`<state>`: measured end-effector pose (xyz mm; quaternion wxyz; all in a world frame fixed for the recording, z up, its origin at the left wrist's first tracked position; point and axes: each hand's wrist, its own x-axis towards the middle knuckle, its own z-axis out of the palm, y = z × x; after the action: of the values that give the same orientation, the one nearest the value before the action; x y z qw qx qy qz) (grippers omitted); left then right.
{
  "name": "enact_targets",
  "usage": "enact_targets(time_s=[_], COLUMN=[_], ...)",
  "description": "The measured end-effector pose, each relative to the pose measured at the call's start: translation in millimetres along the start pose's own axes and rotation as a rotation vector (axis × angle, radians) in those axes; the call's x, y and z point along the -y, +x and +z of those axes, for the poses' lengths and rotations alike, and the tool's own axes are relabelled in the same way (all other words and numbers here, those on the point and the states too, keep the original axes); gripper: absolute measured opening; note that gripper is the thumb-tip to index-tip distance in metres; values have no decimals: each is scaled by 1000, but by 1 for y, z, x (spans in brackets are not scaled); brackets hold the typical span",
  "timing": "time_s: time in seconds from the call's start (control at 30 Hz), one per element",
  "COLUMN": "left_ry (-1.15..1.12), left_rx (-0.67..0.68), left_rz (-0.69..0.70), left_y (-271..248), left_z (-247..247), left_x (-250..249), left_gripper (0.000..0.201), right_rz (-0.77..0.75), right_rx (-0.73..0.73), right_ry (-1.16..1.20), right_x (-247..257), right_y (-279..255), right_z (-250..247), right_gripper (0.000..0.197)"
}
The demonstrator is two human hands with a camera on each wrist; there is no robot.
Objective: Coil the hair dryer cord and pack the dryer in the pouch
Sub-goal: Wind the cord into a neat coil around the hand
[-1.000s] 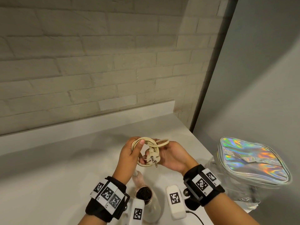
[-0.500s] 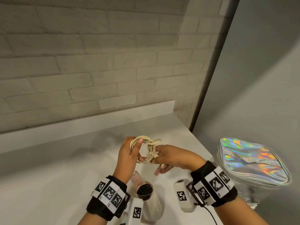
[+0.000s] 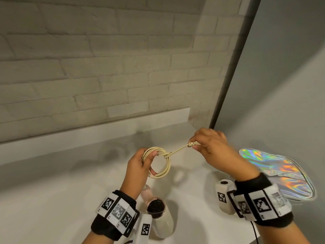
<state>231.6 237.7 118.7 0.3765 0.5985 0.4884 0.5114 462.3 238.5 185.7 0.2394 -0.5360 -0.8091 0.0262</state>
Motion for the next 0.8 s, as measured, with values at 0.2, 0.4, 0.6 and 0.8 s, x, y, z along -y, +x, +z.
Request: enact_targets(time_s=[0.2,0.4,0.6,0.8], left_ry=[29,-17,57,125], left_rx=[50,55,14,-8], left_rz=[2,38,72,108], left_y=[-1,0,5,11], left_z=[-2,5,-3,3], left_x=[-6,-11,9,13], left_gripper=[20,12,11,11], right_rz=[91,410,551,655], right_rx=[-151,-16,79,235], right_ry=[-219,671,1404,1755], right_x=[4,24,42,49], right_y=[0,3,1,1], right_z=[52,92,89,95], right_gripper=[9,24,27,31])
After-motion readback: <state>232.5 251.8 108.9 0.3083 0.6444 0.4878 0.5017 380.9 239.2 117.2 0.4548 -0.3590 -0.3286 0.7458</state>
